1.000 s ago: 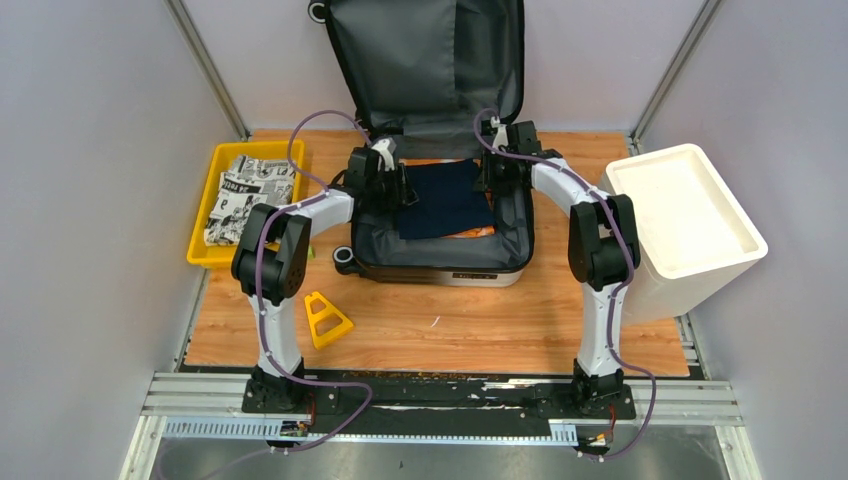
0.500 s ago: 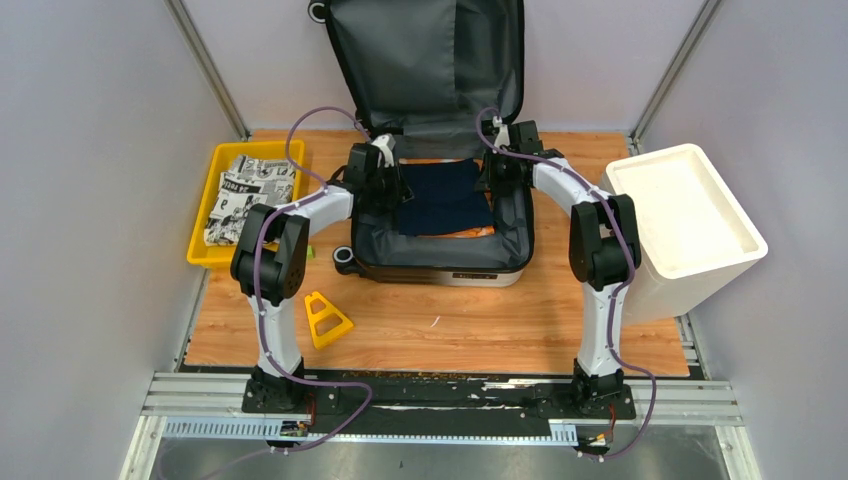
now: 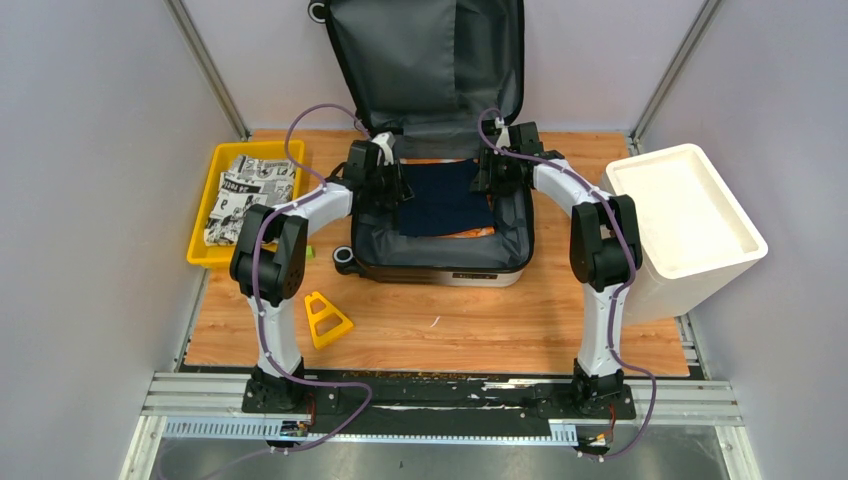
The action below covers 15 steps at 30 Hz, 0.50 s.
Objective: Open, take out, and arrange the luggage
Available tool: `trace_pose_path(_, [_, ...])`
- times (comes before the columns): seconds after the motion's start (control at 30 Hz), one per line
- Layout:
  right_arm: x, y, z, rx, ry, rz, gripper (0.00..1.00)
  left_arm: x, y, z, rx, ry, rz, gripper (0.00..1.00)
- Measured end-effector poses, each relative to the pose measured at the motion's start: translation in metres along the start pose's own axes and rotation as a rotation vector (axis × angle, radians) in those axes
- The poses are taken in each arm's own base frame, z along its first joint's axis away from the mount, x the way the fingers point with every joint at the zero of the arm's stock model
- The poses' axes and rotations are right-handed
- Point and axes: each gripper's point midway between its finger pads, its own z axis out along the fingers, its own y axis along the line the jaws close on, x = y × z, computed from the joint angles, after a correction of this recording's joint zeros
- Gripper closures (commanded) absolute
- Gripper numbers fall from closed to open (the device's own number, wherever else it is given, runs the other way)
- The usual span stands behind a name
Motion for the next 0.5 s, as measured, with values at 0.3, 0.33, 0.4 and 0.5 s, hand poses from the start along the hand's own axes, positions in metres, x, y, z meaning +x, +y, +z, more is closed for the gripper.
trace_pose_path(0.3, [-0.0011, -0.0010, -0.0007, -0.002, -0.002, -0.002, 0.74, -0.0029, -0.0029, -0.0013, 0.006, 0.003, 0.008, 1.00])
trace_pose_path(0.33, [-0.0011, -0.0007, -0.0007, -0.004, -0.002, -0.004, 0.80, -0.0037, -0.0035, -0.0017, 0.007, 0.005, 0.008, 1.00])
trace_pose_path(0.4, [-0.0008, 0.0007, -0.0008, -0.013, 0.000, -0.008, 0.87, -0.0055, -0.0047, -0.0029, 0.005, 0.009, 0.010, 1.00])
trace_pose_path(0.5, [-0.0004, 0.0030, -0.0009, -0.025, 0.003, -0.007, 0.92, -0.0090, -0.0062, -0.0051, 0.000, 0.014, 0.015, 1.00])
